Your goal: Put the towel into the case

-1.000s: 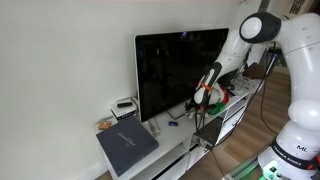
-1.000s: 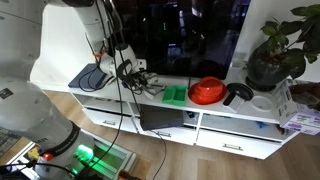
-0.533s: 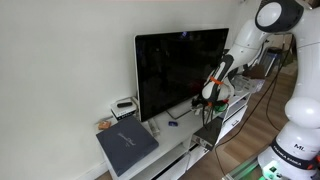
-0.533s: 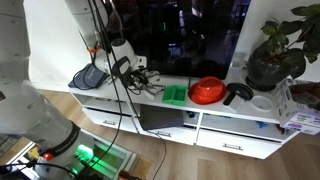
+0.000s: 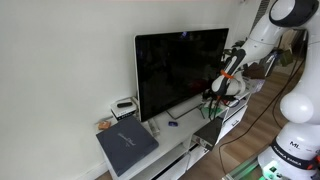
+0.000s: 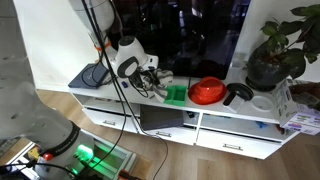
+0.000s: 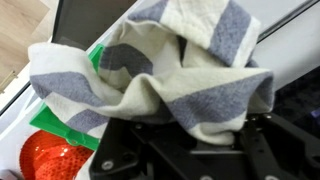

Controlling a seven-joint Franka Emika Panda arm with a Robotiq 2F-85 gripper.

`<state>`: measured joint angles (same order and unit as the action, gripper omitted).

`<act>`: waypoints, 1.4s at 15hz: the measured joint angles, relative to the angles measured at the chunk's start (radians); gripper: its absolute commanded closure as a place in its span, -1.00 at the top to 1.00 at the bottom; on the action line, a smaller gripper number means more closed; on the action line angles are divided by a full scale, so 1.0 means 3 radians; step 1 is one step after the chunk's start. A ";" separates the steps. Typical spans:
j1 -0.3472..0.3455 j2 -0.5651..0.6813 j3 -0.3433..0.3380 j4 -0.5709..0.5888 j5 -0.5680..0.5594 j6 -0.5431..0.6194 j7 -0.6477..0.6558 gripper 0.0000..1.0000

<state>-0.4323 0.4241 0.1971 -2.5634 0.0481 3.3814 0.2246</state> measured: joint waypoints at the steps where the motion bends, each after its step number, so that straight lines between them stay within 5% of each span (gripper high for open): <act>1: -0.0059 0.0000 0.0000 0.0002 0.0001 0.0034 0.0028 -1.00; 11: -0.0459 0.0174 -0.0074 0.0268 0.0010 0.0298 0.0540 -1.00; 21: -0.0892 0.0830 0.0171 0.1073 0.0187 -0.0382 0.0609 -1.00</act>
<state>-0.6998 0.6730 0.2485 -2.2414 0.1041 3.2666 0.4072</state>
